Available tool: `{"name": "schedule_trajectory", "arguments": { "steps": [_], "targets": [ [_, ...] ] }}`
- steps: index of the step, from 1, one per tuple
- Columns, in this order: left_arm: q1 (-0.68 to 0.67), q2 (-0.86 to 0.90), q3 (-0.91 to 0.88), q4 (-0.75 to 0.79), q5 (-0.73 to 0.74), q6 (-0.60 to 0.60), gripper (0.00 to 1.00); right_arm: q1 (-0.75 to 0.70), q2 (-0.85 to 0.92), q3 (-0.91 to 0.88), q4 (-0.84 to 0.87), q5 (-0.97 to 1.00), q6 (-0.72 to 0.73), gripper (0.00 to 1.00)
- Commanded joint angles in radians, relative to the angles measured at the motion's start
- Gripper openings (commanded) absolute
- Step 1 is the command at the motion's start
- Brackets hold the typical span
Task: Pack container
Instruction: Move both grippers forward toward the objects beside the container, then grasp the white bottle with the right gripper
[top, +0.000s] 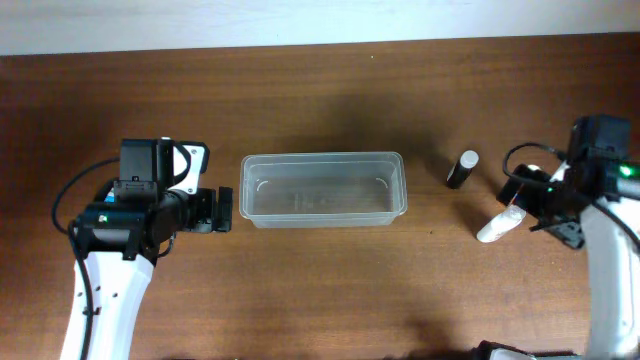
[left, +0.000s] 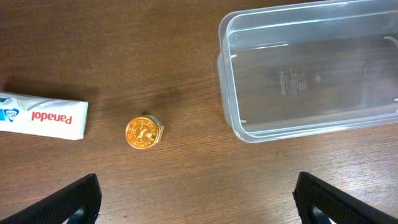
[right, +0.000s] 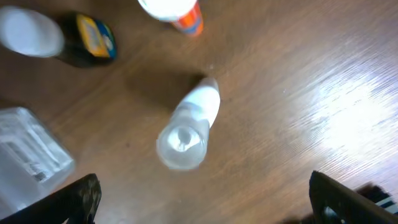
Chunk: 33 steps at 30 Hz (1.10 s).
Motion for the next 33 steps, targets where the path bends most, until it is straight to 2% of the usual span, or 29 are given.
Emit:
{"name": "schedule_trajectory", "arguments": {
  "steps": [1, 3, 7, 12, 15, 17, 23, 25, 33],
  "targets": [
    [0.006, 0.003, 0.018, 0.008, 0.021, -0.006, 0.99, -0.003, 0.077, -0.048, 0.026, -0.017, 0.012, 0.98],
    [0.006, 0.003, 0.018, 0.008, 0.021, -0.006, 0.99, -0.003, 0.125, -0.068, 0.058, -0.017, 0.012, 1.00],
    [0.006, 0.003, 0.018, 0.008, 0.021, -0.006, 0.99, -0.003, 0.185, -0.070, 0.079, -0.017, 0.012, 0.89],
    [0.006, 0.003, 0.018, 0.008, 0.021, -0.006, 0.99, -0.003, 0.201, -0.070, 0.092, -0.017, 0.012, 0.47],
    [0.006, 0.003, 0.018, 0.008, 0.021, -0.006, 1.00, -0.003, 0.201, -0.070, 0.092, -0.017, 0.012, 0.41],
    [0.006, 0.003, 0.018, 0.007, 0.021, -0.006, 0.99, -0.003, 0.201, -0.070, 0.090, -0.018, 0.012, 0.33],
    [0.006, 0.003, 0.018, 0.007, 0.021, -0.006, 0.99, -0.003, 0.199, -0.069, 0.089, -0.018, 0.008, 0.28],
    [0.006, 0.003, 0.018, 0.007, 0.021, -0.006, 0.99, -0.003, 0.199, -0.069, 0.088, -0.019, 0.003, 0.18],
    [0.006, 0.003, 0.018, 0.008, 0.021, -0.006, 1.00, 0.015, 0.126, -0.048, 0.078, -0.039, -0.080, 0.14]
  ]
}}
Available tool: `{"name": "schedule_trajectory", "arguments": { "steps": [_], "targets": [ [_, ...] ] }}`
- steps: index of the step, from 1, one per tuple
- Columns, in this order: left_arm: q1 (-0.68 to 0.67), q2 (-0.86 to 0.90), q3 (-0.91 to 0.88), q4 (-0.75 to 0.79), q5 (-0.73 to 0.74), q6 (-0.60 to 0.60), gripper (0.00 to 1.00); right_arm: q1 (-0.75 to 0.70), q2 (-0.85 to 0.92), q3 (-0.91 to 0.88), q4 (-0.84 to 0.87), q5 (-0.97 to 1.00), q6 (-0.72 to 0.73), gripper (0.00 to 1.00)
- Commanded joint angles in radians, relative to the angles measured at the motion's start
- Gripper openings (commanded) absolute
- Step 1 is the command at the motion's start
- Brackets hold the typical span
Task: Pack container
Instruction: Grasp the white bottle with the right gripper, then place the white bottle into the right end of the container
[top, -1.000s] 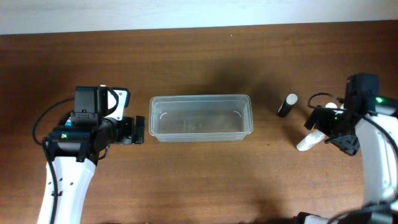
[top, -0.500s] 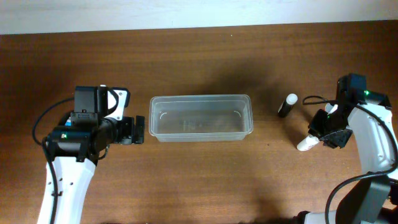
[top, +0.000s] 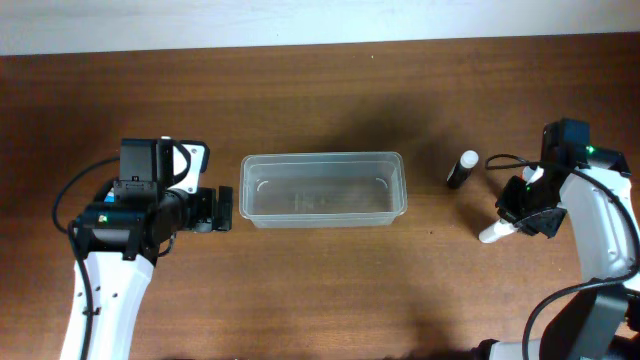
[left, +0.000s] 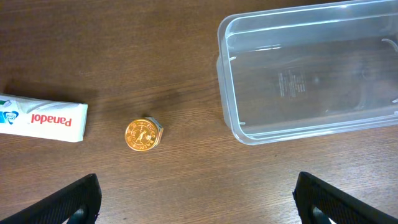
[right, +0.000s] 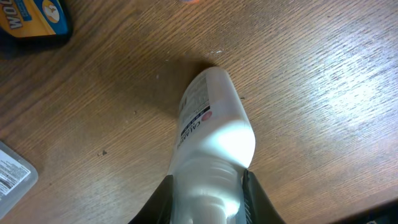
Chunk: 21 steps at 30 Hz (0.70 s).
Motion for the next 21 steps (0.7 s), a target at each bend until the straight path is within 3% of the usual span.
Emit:
{"name": "schedule_trajectory", "arguments": {
  "steps": [1, 10, 15, 21],
  "targets": [
    [0.006, 0.003, 0.018, 0.002, 0.018, -0.006, 1.00, 0.026, -0.078, 0.027, -0.014, -0.008, -0.065, 0.14],
    [0.006, 0.003, 0.018, 0.002, 0.018, -0.006, 0.99, 0.442, -0.229, 0.269, -0.133, -0.040, -0.221, 0.07],
    [0.006, 0.003, 0.018, 0.002, 0.018, -0.006, 0.99, 0.619, -0.177, 0.364, -0.074, -0.011, -0.221, 0.04],
    [0.006, 0.003, 0.018, 0.002, 0.018, -0.006, 0.99, 0.677, -0.024, 0.365, -0.058, -0.012, -0.286, 0.04]
  ]
}}
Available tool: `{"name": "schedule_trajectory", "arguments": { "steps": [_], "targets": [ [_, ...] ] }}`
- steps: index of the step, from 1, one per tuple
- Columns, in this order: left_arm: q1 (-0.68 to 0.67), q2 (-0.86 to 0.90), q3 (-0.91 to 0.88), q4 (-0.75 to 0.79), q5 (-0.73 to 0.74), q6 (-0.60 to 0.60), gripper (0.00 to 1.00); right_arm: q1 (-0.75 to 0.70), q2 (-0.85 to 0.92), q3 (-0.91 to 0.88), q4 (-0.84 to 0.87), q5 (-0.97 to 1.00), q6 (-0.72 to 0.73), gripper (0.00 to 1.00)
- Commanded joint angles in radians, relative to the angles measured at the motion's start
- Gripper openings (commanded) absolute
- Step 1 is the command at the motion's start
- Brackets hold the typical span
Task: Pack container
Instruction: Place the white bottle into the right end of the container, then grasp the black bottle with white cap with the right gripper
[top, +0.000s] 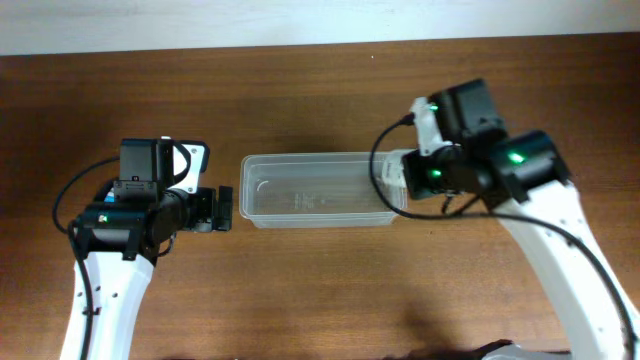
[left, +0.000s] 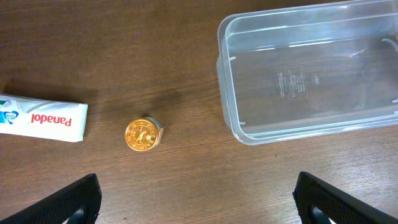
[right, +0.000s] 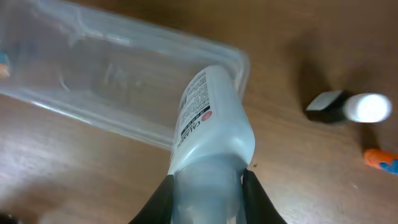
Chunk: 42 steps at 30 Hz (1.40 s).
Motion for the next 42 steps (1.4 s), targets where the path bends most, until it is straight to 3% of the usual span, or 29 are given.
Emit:
{"name": "schedule_trajectory", "arguments": {
  "steps": [1, 6, 14, 15, 16, 17, 19, 29, 32, 42],
  "targets": [
    [0.006, 0.003, 0.018, 0.002, 0.018, -0.006, 0.99, 0.030, 0.117, 0.016, 0.000, 0.013, -0.054, 0.04],
    [0.006, 0.003, 0.018, 0.002, 0.018, -0.006, 1.00, 0.040, 0.283, 0.016, 0.027, 0.035, -0.056, 0.04],
    [0.006, 0.003, 0.018, 0.002, 0.017, -0.006, 0.99, 0.040, 0.361, 0.016, 0.027, 0.077, -0.064, 0.07],
    [0.006, 0.003, 0.018, 0.002, 0.018, -0.006, 0.99, 0.040, 0.361, 0.016, 0.027, 0.077, -0.069, 0.13],
    [0.006, 0.003, 0.018, 0.002, 0.018, -0.006, 0.99, 0.040, 0.361, 0.016, 0.027, 0.077, -0.072, 0.41],
    [0.006, 0.003, 0.018, 0.002, 0.018, -0.006, 0.99, 0.040, 0.361, 0.016, 0.027, 0.077, -0.072, 0.53],
    [0.006, 0.003, 0.018, 0.002, 0.018, -0.006, 0.99, 0.040, 0.359, 0.023, 0.026, 0.077, -0.071, 0.62],
    [0.006, 0.003, 0.018, 0.001, 0.018, -0.006, 0.99, -0.016, 0.266, 0.283, -0.027, 0.142, 0.002, 0.74],
    [0.006, 0.003, 0.018, 0.001, 0.018, -0.006, 0.99, -0.090, 0.258, 0.320, -0.025, 0.168, 0.009, 0.80],
    [0.006, 0.003, 0.018, 0.001, 0.018, -0.006, 1.00, -0.369, 0.410, 0.312, -0.076, 0.082, 0.027, 0.81]
  ]
}}
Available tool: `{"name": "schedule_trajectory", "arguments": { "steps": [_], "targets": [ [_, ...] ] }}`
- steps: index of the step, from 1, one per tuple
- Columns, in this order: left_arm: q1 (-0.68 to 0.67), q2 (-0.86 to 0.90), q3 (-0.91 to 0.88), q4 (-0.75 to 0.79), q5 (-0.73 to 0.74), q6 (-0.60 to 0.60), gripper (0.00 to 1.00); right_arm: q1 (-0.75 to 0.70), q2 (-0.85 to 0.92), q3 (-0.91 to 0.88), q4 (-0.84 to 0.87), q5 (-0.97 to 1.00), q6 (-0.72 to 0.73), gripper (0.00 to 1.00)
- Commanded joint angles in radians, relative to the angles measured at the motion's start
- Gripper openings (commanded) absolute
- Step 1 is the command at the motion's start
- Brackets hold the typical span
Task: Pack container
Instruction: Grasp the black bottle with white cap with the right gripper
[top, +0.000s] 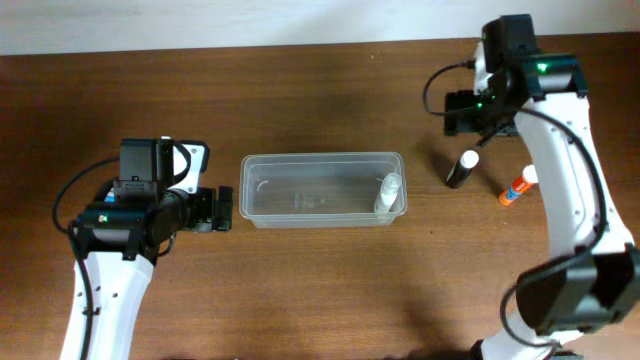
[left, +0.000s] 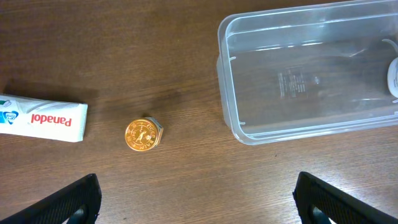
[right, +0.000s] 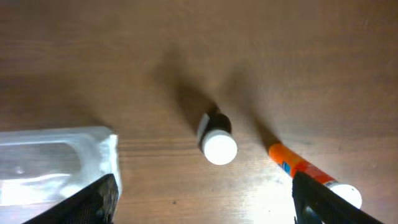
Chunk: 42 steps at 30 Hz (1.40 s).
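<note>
The clear plastic container (top: 320, 190) lies mid-table, and a white bottle (top: 387, 195) sits inside its right end; its edge also shows in the left wrist view as the white bottle (left: 393, 74). My right gripper (right: 202, 199) is open and empty, up behind a black bottle with a white cap (right: 217, 140) and an orange glue stick (right: 308, 174). The left gripper (left: 198, 205) is open just left of the container (left: 311, 68), with a gold-lidded jar (left: 143, 134) and a Panadol box (left: 40, 117) in front of it.
In the overhead view the black bottle (top: 462, 168) and the orange stick (top: 517, 187) lie right of the container. The right gripper (top: 468, 118) is towards the table's far edge. The left gripper (top: 225, 208) hides the jar and box from above.
My right gripper has let go of the white bottle, which now rests in the container's right end. The gripper is open and has moved right and back, above the black bottle. The left arm is unchanged.
My right gripper was open over the white bottle lying on the table at the far right. Then it was shut on the bottle. Then it held the bottle at the container's right end. Now the bottle is inside and the gripper is empty.
</note>
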Motion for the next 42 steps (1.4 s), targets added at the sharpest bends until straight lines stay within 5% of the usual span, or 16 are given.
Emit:
{"name": "schedule_trajectory", "arguments": {
  "steps": [1, 12, 19, 26, 33, 42],
  "targets": [
    [0.006, 0.003, 0.018, 0.001, 0.018, -0.006, 0.99, -0.039, 0.082, -0.002, -0.018, -0.048, 0.008, 0.81],
    [0.006, 0.003, 0.017, 0.001, 0.018, -0.006, 0.99, -0.043, 0.291, -0.002, -0.034, -0.047, 0.035, 0.73],
    [0.006, 0.003, 0.017, 0.001, 0.018, -0.006, 1.00, -0.044, 0.296, -0.002, -0.032, -0.047, 0.044, 0.38],
    [0.006, 0.003, 0.017, 0.001, 0.018, -0.006, 1.00, -0.044, 0.296, -0.002, -0.038, -0.047, 0.043, 0.21],
    [0.006, 0.003, 0.017, 0.001, 0.014, -0.006, 0.99, -0.040, 0.265, 0.001, -0.044, -0.048, 0.043, 0.16],
    [0.006, 0.003, 0.017, 0.001, 0.014, -0.006, 0.99, 0.138, -0.065, 0.030, -0.079, -0.044, -0.056, 0.16]
  ]
}}
